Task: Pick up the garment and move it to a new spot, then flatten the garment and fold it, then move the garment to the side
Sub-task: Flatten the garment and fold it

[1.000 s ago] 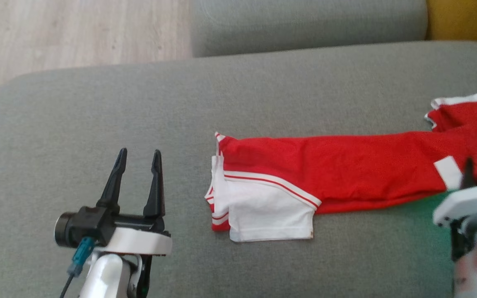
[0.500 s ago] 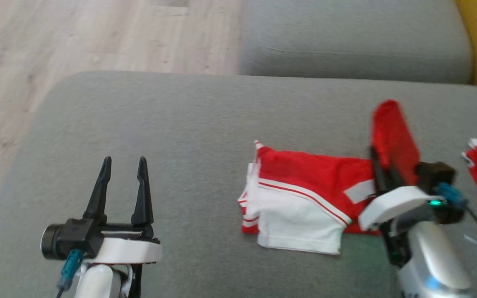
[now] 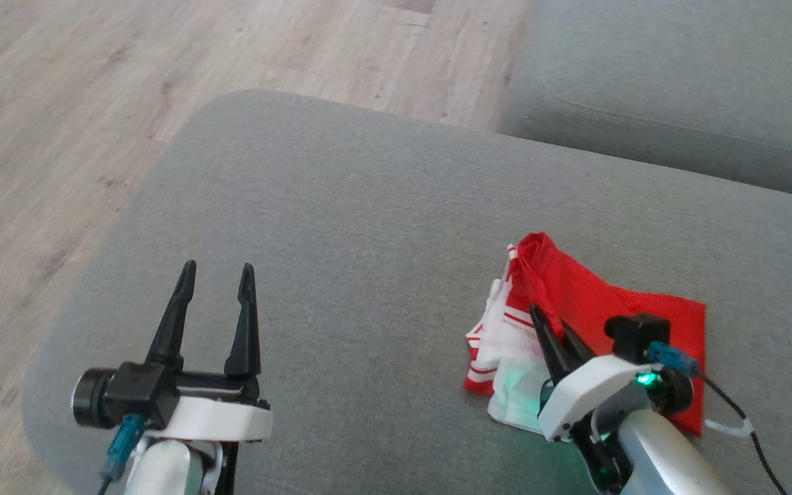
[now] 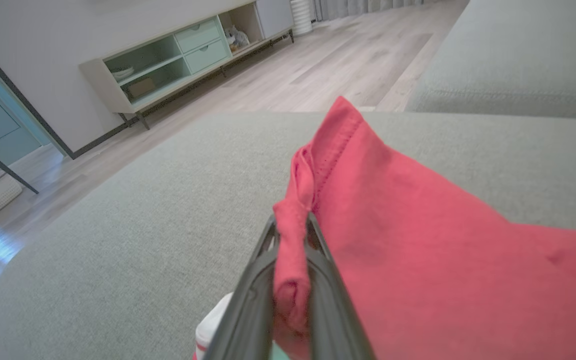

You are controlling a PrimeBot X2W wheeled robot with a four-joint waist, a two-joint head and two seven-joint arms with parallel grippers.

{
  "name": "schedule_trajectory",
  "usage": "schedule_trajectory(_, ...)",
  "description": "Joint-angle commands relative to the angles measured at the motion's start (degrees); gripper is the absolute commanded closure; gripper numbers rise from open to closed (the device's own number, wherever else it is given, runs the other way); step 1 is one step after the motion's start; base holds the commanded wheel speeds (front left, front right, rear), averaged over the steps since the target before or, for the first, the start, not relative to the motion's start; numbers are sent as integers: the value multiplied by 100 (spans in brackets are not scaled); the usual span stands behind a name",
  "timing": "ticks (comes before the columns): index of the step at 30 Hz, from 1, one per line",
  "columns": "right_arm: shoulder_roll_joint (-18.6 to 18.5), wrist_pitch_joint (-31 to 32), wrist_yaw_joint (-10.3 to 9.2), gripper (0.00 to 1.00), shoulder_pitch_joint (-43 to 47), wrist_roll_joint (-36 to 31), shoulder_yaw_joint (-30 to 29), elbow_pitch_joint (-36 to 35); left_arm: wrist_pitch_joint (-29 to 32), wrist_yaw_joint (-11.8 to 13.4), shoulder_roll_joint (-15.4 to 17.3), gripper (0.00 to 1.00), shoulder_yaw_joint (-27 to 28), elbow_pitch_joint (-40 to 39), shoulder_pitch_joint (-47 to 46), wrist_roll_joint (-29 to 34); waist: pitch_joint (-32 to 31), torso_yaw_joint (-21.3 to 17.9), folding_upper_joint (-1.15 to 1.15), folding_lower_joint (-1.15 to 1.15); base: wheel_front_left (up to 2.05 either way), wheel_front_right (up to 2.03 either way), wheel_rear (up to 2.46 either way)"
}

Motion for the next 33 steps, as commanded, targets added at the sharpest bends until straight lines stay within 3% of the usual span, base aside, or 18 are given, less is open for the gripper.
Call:
schedule_trajectory(1,-5,-129,-4,100,-255,96,175,-56,0,1,76,0,137,-234,-197,8,55,147,0,0,0,0,0)
schedule_trajectory(12,-5,-404,-4,100,-585,459,658,704,-19,82,46,0,75,-276,-237,-68,268,316,0,0,0,0,0)
schedule_trajectory(13,-5,-412,-4,94,-603,538,749,717,-21,87,43,0,64,-264,-240,-72,284,308,0,0,0,0,0)
schedule_trajectory(14,-5,-382,-4,0,-613,632,900,706,-23,96,37,0,50,-259,-240,-76,306,290,0,0,0,0,0)
schedule_trajectory(18,-5,-114,-4,0,-650,1052,1631,475,-32,113,15,0,-26,-229,-244,-96,369,167,0,0,0,0,0)
schedule_trajectory(23,-5,-261,-4,0,-840,1378,1870,236,-44,151,18,0,-36,-172,-261,-114,383,-120,0,0,0,0,0)
schedule_trajectory(28,-5,-567,-4,0,-1071,1140,1459,325,-55,178,22,0,-27,-169,-280,-131,373,-410,0,0,0,0,0)
schedule_trajectory(33,-16,-787,-4,0,-1267,-222,178,501,-70,222,15,0,21,-171,-284,-171,372,-818,0,0,0,0,0)
